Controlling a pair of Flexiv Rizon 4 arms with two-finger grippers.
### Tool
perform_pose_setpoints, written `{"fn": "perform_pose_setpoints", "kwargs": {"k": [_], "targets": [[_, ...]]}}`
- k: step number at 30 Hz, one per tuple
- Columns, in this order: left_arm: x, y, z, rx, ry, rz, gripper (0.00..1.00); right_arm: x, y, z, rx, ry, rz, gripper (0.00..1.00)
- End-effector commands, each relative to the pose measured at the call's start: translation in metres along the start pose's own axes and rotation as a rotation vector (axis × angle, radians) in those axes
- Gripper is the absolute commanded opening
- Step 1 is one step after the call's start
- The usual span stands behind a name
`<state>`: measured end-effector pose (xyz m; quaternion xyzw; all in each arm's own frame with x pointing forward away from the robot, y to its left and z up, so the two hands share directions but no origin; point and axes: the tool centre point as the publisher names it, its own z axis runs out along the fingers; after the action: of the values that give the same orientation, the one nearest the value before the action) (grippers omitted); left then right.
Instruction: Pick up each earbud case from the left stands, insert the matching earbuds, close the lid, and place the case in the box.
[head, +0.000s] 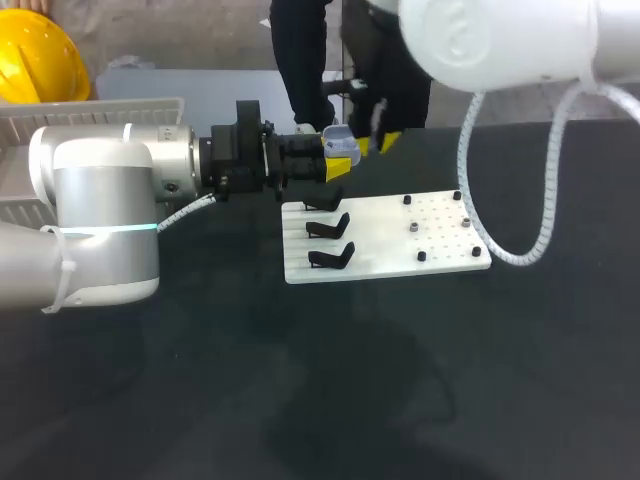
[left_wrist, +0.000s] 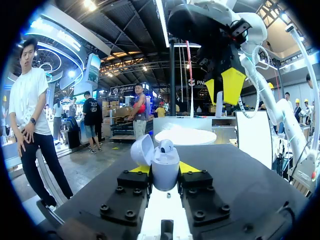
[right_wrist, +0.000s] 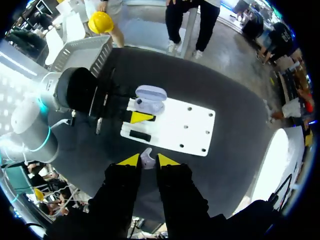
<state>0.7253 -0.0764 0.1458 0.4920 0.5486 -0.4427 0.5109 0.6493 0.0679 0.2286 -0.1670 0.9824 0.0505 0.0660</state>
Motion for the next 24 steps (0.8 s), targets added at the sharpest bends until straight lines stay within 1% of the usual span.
{"fn": "perform_pose_setpoints", "kwargs": {"k": [1,6,7,10,12,14,15,24], "targets": [[0.001,-0.001,0.0,-0.007,-0.004,0.004,0.0,-0.023,0.017,-0.002,0.007,0.057,-0.043,0.0],[0.001,-0.001,0.0,-0.007,-0.004,0.004,0.0,-0.041,0.033,-0.003,0.006,0.035,-0.1,0.0],[0.001,-0.001,0.0,-0.007,-0.004,0.004,0.0,-0.045,0.035,-0.002,-0.005,0.025,-0.121,0.0],[0.001,-0.001,0.0,-0.007,-0.004,0.004,0.0,-0.053,0.039,0.001,-0.017,0.009,-0.152,0.0],[0.001,-0.001,0.0,-0.007,-0.004,0.004,0.0,-0.057,0.04,0.005,0.001,0.017,-0.162,0.0],[0.001,-0.001,0.0,-0.007,-0.004,0.004,0.0,-0.059,0.039,0.009,-0.001,0.027,-0.155,0.0],[0.001,-0.001,0.0,-0.007,-0.004,0.004,0.0,-0.059,0.038,0.01,0.001,0.02,-0.159,0.0],[0.001,-0.001,0.0,-0.007,-0.004,0.004,0.0,-0.055,0.026,0.022,0.008,0.019,-0.175,0.0]]}}
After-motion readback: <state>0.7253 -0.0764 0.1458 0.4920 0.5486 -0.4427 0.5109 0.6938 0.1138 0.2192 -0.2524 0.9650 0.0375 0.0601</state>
